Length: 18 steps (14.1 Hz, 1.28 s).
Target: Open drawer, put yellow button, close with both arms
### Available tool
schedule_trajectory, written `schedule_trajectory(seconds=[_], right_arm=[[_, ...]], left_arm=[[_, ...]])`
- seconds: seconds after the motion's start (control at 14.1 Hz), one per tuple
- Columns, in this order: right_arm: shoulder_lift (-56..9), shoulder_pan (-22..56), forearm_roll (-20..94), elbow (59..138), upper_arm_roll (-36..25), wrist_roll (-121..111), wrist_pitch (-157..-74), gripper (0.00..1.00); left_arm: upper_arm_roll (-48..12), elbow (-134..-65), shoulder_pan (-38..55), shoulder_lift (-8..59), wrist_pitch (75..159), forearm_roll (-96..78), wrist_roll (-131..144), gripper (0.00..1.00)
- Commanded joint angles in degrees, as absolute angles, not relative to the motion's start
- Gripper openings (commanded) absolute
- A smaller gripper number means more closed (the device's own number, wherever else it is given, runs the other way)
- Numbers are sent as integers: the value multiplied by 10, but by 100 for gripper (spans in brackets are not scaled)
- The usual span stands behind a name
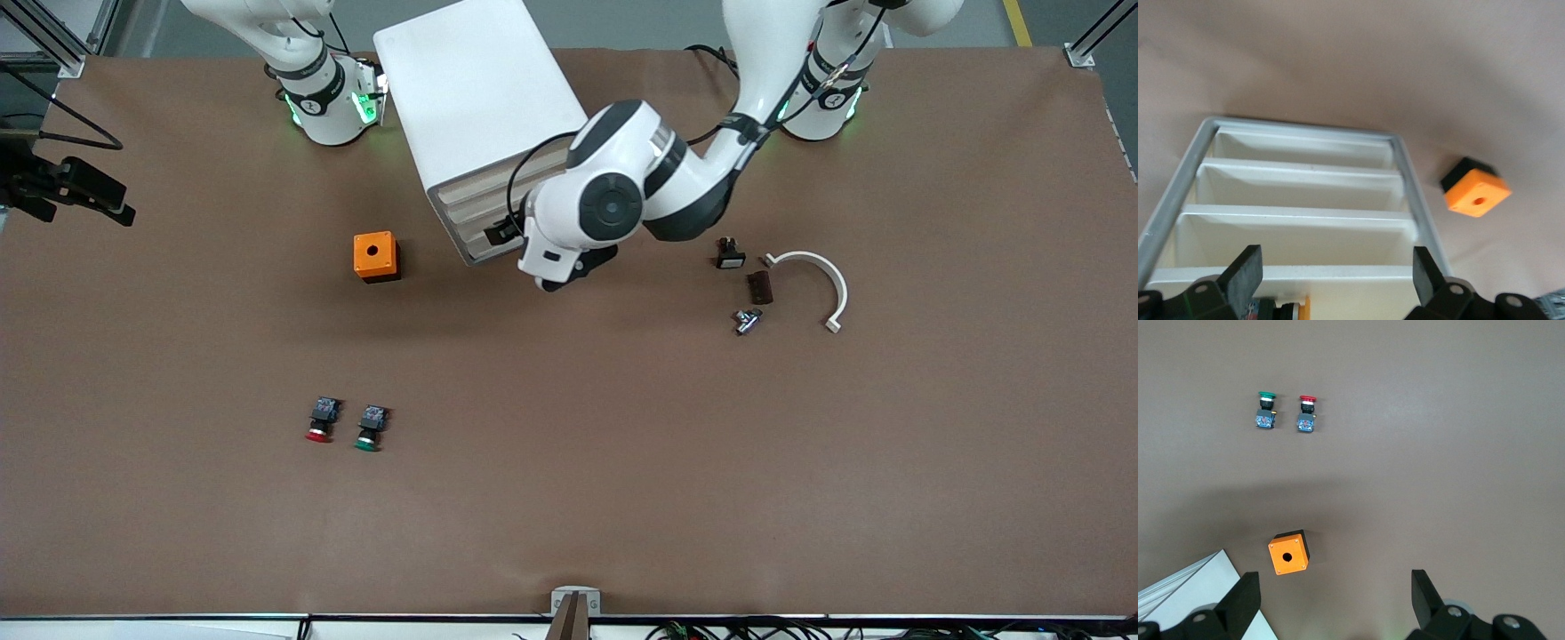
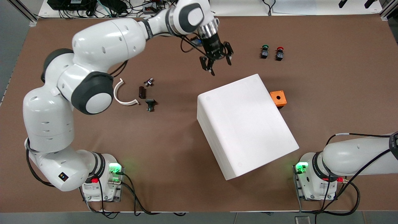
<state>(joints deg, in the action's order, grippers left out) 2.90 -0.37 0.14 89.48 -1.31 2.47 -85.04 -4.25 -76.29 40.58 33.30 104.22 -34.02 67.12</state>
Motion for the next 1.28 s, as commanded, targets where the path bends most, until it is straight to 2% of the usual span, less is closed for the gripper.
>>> schedule_trajectory(seconds=[0.0, 0.57, 0.78, 1.21], right_arm=[[47, -5, 9, 911, -13, 18, -859, 100], [48, -8, 21, 911, -14, 17, -865, 100], [48, -8, 21, 911, -14, 17, -865, 100], [47, -8, 21, 911, -14, 17, -865, 100]], left_arm=[[-42, -776, 366, 300, 1041, -349, 671, 99], [-41, -763, 267, 261, 1037, -287, 673, 99], [-45, -762, 208, 210, 1031, -273, 609, 99], [-44, -766, 78, 112, 820, -200, 344, 99]])
